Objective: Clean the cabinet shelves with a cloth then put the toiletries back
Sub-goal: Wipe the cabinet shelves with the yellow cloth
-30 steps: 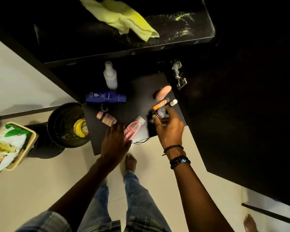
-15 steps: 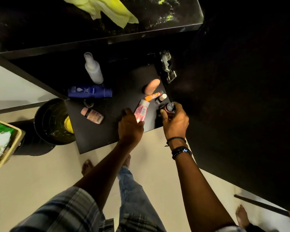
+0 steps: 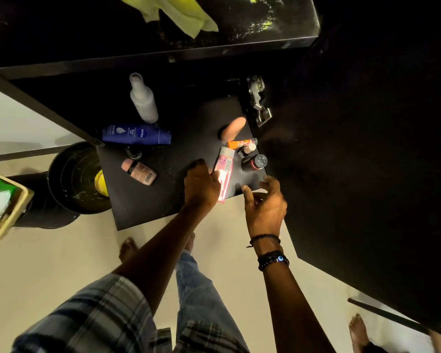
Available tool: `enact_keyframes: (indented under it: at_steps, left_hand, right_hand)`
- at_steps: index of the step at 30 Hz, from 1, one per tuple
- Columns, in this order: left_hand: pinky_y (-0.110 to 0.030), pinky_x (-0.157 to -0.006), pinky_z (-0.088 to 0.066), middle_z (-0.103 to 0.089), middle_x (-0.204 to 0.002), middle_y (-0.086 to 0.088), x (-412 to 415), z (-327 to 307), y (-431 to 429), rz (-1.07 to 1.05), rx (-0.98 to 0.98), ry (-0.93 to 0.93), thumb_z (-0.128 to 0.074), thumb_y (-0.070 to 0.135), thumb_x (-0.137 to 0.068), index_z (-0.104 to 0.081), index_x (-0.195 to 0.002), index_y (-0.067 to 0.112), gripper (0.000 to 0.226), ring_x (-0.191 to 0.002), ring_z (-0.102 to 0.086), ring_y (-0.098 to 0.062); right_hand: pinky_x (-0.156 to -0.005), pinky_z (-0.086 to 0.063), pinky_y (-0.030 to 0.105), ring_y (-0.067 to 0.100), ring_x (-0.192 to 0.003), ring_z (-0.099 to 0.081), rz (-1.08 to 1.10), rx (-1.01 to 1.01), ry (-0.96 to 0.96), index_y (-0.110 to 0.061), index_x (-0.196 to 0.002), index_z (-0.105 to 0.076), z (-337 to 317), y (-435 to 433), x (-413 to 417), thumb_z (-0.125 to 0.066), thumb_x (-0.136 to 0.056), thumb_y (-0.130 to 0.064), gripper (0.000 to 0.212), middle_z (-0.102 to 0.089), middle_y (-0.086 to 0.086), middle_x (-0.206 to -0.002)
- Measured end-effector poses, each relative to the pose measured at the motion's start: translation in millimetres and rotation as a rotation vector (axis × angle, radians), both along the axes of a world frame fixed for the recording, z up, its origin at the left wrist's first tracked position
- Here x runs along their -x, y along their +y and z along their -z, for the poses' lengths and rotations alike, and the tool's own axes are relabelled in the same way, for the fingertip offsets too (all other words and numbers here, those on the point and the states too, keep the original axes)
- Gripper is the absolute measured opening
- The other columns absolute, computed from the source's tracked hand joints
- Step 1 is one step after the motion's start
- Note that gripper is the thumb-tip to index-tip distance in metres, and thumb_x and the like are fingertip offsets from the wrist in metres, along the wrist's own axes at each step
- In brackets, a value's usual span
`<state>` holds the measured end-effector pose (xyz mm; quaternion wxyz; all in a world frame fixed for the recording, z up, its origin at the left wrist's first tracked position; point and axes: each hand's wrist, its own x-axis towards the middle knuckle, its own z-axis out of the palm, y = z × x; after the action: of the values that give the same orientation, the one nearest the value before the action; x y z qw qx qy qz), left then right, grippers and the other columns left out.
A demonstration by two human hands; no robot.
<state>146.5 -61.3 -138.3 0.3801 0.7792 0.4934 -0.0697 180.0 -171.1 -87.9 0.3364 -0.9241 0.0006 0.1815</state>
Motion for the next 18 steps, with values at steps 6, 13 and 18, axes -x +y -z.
enact_keyframes:
  at_steps: [6,13,18]
  left_hand:
    - [-0.009,-0.059,-0.032,-0.056,-0.077,0.002,58.3,-38.2,33.0,-0.151,-0.075,-0.252,-0.057,0.023,-0.092,-0.058,-0.098,0.007,0.017,-0.074,-0.057,-0.015]
    - [-0.023,-0.077,-0.04,-0.059,-0.11,-0.003,116.3,-34.6,73.7,-0.333,-0.145,-0.327,-0.071,0.023,-0.079,-0.047,-0.117,0.012,0.047,-0.098,-0.053,-0.012]
    - [-0.032,-0.086,-0.041,-0.052,-0.115,-0.011,120.4,-20.3,96.5,-0.313,-0.225,-0.284,-0.075,0.031,-0.072,-0.043,-0.119,0.009,0.061,-0.106,-0.05,-0.027]
  right_hand:
    - [-0.079,-0.056,0.021,0.014,-0.089,-0.065,-0.195,-0.124,0.05,-0.016,-0.11,-0.057,19.6,28.3,33.6,-0.069,-0.085,-0.025,0.029,-0.065,0.0,-0.102]
    - [-0.088,-0.054,0.036,0.025,-0.1,-0.064,-0.571,-0.113,-0.063,-0.009,-0.124,-0.058,23.4,118.0,27.1,-0.064,-0.088,-0.023,0.039,-0.064,0.012,-0.117]
    - [-0.095,-0.047,0.038,0.032,-0.113,-0.055,-0.767,-0.004,-0.162,-0.011,-0.128,-0.056,35.8,152.9,13.6,-0.063,-0.086,-0.015,0.043,-0.057,0.013,-0.126]
